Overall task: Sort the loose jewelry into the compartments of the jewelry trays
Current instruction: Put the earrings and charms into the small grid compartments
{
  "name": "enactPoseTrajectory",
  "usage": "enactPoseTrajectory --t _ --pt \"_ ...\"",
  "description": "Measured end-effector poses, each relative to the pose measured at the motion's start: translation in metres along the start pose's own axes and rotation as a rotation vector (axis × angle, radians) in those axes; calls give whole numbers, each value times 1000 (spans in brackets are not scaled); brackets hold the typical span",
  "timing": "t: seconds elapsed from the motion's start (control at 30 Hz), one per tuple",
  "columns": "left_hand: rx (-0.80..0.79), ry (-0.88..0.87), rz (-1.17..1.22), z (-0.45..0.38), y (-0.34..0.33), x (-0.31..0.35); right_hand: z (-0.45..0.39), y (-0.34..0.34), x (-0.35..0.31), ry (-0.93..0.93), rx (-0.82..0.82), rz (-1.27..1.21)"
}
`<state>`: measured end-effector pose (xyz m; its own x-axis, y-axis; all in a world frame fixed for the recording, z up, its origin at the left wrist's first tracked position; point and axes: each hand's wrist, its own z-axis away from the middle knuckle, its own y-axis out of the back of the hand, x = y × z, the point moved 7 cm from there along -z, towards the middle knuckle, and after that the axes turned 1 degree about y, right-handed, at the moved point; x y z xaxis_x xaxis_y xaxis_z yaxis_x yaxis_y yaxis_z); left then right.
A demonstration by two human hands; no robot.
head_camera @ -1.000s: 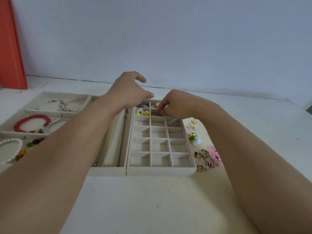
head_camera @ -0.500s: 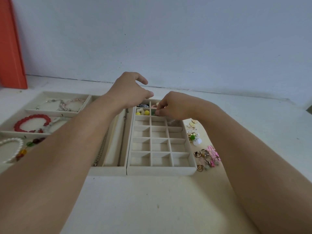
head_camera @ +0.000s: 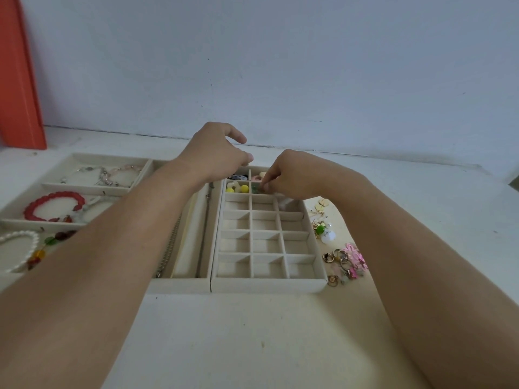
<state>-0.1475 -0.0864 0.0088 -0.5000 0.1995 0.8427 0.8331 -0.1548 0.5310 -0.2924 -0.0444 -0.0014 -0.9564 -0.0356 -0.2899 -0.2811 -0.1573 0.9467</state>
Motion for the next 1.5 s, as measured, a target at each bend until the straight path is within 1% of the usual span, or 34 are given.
enactPoseTrajectory --t 0.3,0.43,0.5,0.67,0.73,0.9,0.97,1.13,1.2,1.5 --pt "-38 -29 -53 8 -7 7 18 44 13 -15 166 -29" --pt "-99 -47 -62 14 -16 12 31 61 27 -30 208 -93" --pt "-148 -64 -75 16 -22 15 38 65 40 -62 206 -100" --pt "-291 -70 -123 21 -41 14 53 55 81 -193 131 0" --pt "-325 -78 -134 22 -46 14 57 53 100 -247 128 15" --pt "-334 -99 -166 20 -50 12 56 60 139 -327 237 -2" --pt "-321 -112 -180 20 -50 12 51 56 150 -336 219 10" --pt "-217 -149 -115 16 -43 16 37 36 164 -312 87 93" --pt "-204 -154 -109 14 -43 16 31 27 165 -300 48 100" --pt "-221 -185 -94 13 -52 11 22 17 150 -271 101 11"
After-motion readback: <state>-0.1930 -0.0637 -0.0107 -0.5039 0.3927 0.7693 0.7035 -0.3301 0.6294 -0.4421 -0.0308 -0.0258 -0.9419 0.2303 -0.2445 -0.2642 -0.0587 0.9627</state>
